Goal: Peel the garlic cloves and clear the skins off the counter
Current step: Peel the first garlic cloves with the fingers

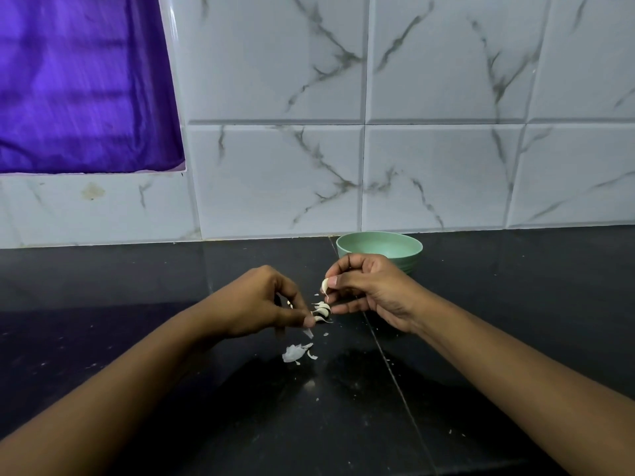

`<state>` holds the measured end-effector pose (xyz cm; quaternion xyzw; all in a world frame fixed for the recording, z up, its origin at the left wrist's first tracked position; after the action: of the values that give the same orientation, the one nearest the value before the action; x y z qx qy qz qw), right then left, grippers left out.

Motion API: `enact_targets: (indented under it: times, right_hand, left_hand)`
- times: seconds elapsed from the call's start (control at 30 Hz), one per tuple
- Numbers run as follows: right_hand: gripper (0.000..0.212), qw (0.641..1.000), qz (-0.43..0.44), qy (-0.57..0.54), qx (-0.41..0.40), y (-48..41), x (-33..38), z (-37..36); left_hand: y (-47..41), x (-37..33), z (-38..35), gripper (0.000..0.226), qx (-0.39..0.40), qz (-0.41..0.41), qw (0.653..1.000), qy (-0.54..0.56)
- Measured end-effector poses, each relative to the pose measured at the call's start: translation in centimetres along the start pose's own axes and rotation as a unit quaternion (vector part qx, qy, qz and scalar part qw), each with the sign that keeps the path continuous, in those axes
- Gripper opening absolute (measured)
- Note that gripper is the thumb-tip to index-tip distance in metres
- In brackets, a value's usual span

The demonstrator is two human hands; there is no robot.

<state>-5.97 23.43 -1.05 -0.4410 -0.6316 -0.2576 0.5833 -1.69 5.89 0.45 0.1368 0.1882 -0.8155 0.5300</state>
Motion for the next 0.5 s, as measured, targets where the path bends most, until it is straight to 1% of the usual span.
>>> enact_targets:
  times: [0.07,0.13,0.23,0.37,0.4,0.5]
  right_hand:
    - [0.013,1.000,-0.002,-0.001,-0.002,0.01,0.02,-0.05]
    - [0.013,1.000,-0.001,-0.005,-0.004,0.03,0.04,-0.10]
    - [0.014,1.000,0.001,-0.006,-0.007,0.08,0.05,-0.15]
    - [0.014,1.000,0.008,-0.005,-0.007,0.05,0.00,-0.12]
    - [0.014,1.000,0.010,0.000,-0.007,0.05,0.00,-0.10]
    - [0.013,1.000,0.021,0.009,-0.002,0.07,-0.06,-0.21]
  left_hand:
    - [-0.10,0.29,0.10,0.008,-0.010,-0.005,1.000,0.012]
    - [-0.18,0.40,0.12,0.013,-0.023,-0.009,0.999,0.020]
    - [-0.25,0.34,0.20,0.019,-0.029,-0.015,0.997,0.071]
    - [-0.29,0.62,0.33,0.008,-0.022,0.005,0.996,0.088]
    - [-0.27,0.66,0.36,0.006,-0.031,0.011,0.995,0.096]
    - [-0.31,0.58,0.04,0.015,-0.068,0.028,0.992,0.102]
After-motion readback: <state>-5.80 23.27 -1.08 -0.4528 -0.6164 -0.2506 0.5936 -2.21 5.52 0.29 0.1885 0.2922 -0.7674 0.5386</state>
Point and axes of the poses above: each hand's wrist, its own y-axis away from the middle knuckle, its own z-axis out of the back of the hand, x = y × z, the point moved 2 cm from there along -y, towards the middle knuckle, and after that the axes turned 11 degrees about -y, right-handed, at the moved point
